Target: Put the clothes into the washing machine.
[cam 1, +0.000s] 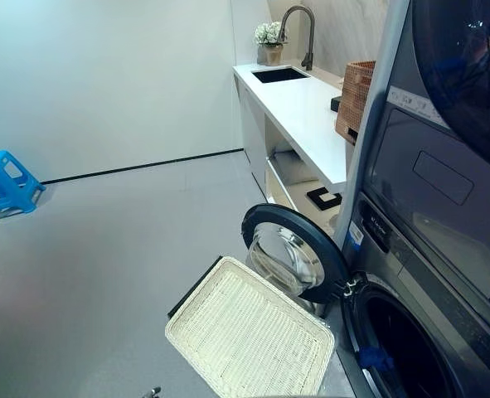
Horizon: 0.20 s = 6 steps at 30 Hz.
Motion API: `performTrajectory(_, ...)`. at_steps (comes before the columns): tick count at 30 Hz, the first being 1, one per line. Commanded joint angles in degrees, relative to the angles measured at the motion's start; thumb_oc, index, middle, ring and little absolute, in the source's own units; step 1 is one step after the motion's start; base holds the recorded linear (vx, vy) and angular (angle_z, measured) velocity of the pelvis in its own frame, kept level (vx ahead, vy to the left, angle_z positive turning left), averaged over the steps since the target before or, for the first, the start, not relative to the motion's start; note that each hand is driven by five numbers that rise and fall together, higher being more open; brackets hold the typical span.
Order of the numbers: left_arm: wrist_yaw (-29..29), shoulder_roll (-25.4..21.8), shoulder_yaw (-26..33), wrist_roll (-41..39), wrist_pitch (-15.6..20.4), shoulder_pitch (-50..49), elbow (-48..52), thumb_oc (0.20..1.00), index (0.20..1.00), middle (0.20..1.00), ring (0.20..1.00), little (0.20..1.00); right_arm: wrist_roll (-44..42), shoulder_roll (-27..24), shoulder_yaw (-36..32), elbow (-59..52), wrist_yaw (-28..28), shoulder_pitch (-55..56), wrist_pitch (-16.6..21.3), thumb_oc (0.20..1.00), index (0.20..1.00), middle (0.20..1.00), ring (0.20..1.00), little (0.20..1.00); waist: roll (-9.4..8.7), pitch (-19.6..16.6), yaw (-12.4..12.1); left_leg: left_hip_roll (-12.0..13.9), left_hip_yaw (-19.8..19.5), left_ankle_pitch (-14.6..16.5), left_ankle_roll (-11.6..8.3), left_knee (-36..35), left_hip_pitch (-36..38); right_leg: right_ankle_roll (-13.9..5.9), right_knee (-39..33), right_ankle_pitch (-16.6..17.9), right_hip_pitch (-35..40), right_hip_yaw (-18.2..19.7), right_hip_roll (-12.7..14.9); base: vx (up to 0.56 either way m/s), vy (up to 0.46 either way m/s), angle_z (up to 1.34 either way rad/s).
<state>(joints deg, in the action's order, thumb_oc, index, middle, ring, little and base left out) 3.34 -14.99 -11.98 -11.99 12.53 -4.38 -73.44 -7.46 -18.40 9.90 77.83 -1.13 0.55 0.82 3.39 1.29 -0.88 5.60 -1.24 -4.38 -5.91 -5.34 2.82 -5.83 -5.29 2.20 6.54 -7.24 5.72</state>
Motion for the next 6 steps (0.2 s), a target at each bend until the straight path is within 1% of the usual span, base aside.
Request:
performTrajectory(1,2.65,-2.04,3.14,1.35,-1.23,4.25,-1.51,1.0,1.0,1.0,1.0,1.0,-1.02,1.94,-1.43,3.18,1.46,-3.25,-1.59,1.0,1.0,1.0,1.0,1.0,-3.45,2.14,-1.4,-3.75,4.44,4.0,1.3,1.15,3.65,-2.8,0.88,2.32,-1.86,0.84,1.75,0.04,0.018,0.0)
performTrajectory(6,3.55,-2.0,3.05,0.91,-2.51,4.25,-1.71,1.0,1.0,1.0,1.0,1.0,0.34,1.92,-1.55,4.04,2.5,-3.35,-2.98,1.0,1.0,1.0,1.0,1.0,-3.39,1.73,-1.22,-3.6,4.73,4.5,1.55,1.14,4.35,-2.58,0.86,1.99,-1.41,1.4,1.59,0.03,0.008,0.0)
